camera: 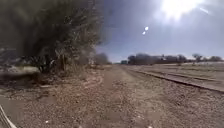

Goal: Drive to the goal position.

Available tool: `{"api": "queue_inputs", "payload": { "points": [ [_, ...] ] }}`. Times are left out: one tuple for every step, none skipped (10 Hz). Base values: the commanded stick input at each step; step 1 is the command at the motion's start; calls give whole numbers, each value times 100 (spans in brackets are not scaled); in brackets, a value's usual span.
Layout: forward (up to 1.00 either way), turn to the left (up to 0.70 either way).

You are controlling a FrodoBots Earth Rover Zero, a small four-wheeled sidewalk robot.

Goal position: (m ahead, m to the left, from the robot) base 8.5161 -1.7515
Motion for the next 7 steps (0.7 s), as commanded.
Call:
{"api": "queue_inputs", "payload": {
  "points": [
    [70, 0],
    [70, 0],
    [70, 0],
    [70, 0],
    [70, 0],
    [70, 0],
    [70, 0]
  ]
}}
